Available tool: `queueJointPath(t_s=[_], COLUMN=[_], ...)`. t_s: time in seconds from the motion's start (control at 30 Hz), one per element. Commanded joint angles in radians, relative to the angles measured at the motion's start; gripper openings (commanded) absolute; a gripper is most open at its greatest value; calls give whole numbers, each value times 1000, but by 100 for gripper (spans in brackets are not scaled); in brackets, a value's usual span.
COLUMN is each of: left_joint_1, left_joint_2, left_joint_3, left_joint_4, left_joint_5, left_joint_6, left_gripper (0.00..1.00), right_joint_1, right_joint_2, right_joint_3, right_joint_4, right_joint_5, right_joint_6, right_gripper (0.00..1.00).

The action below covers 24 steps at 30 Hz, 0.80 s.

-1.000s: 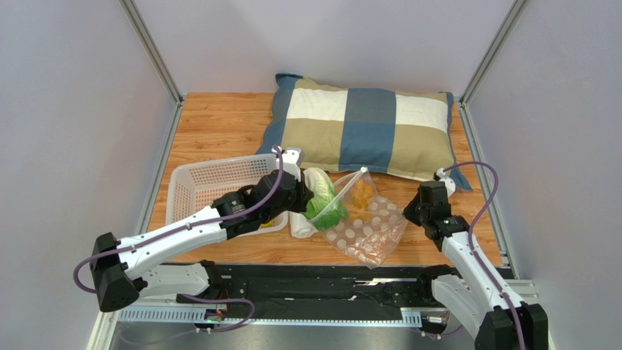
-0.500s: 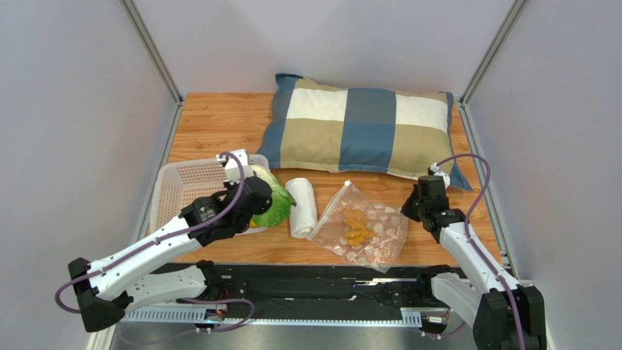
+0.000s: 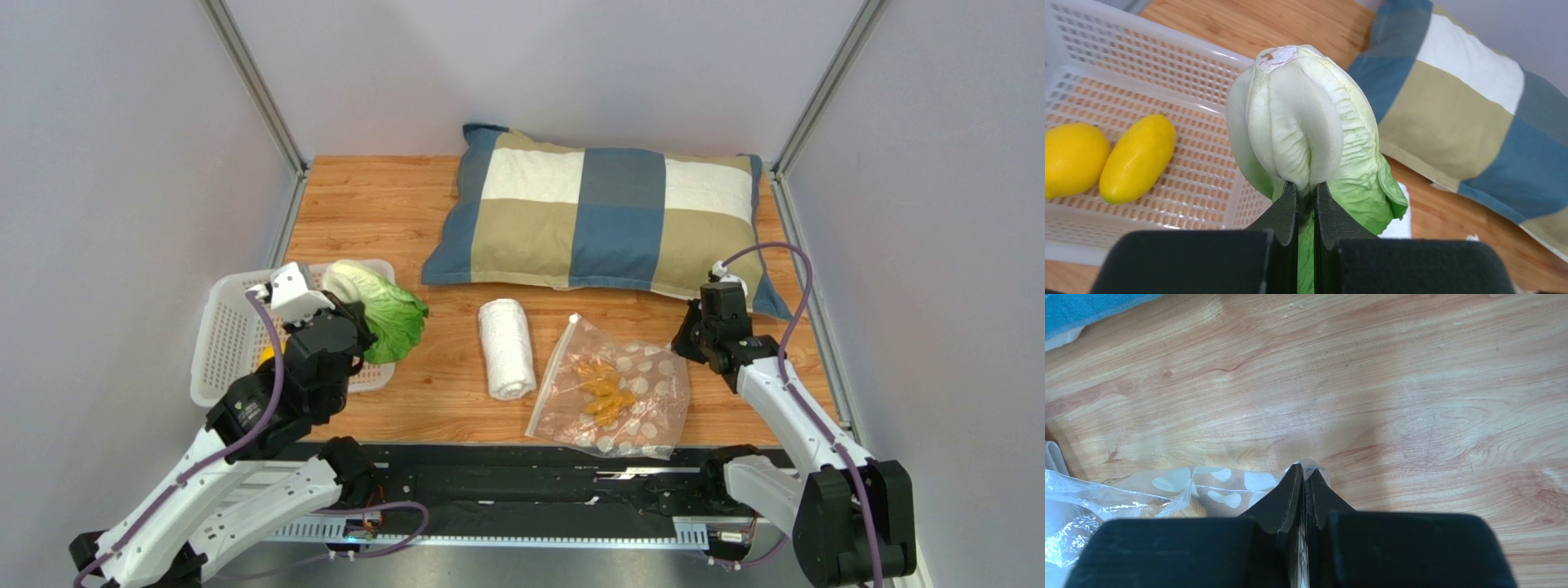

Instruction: Open the zip-top bag and remove the fake food

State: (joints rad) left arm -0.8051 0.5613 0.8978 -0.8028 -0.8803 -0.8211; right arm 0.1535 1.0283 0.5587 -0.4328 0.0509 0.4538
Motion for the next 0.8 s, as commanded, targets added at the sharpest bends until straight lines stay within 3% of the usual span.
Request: queueJointPath(t_s=[0.0, 0.03, 0.1, 0.23, 0.3, 0.37, 0.43, 0.47, 0.5, 0.53, 0.57, 0.63, 0.67, 0.77], left_joint_1=[6, 7, 30, 112, 158, 170, 172, 175, 175, 175, 175, 175, 175, 175], left_joint_2=[69, 121, 172, 322, 398, 443, 495, 508, 526, 534, 542, 542, 540, 522], left_joint_3=[99, 116, 141, 107, 93, 90, 67, 58, 35, 23, -17, -37, -45, -21], left_joint_4=[-166, -312, -403, -432, -429, -424, -389, -372, -356, -311, -256, -194, -191, -214], left_joint_5=[-260, -287, -322, -307, -270, -260, -246, -235, -212, -200, -150, -111, -82, -60], left_joint_6=[-129, -206, -350, -435, -490, -519, -530, -526, -514, -503, -447, -415, -405, -385], left_gripper=[0, 0, 0, 0, 0, 0, 16, 23, 37, 46, 66, 91, 99, 99], right_joint_1=[-3, -5, -3, -5, -3, -2, -2, 1, 4, 14, 33, 84, 105, 207], right_joint_2=[-30, -33, -43, -59, -62, -73, -91, -99, -106, -115, -143, -174, -181, -204], right_joint_3=[32, 32, 32, 43, 55, 67, 73, 82, 87, 93, 119, 142, 173, 222], right_joint_4=[-14, -14, -14, -24, -43, -60, -72, -87, -98, -109, -141, -185, -199, -263], right_joint_5=[-3, -8, -17, -37, -37, -37, -37, -34, -33, -28, -22, 7, 26, 101], right_joint_6=[-26, -24, -15, 6, 8, 8, 5, 5, 3, 3, 8, 19, 22, 49], right_gripper=[7, 8, 8, 11, 18, 31, 41, 51, 59, 73, 75, 76, 77, 77])
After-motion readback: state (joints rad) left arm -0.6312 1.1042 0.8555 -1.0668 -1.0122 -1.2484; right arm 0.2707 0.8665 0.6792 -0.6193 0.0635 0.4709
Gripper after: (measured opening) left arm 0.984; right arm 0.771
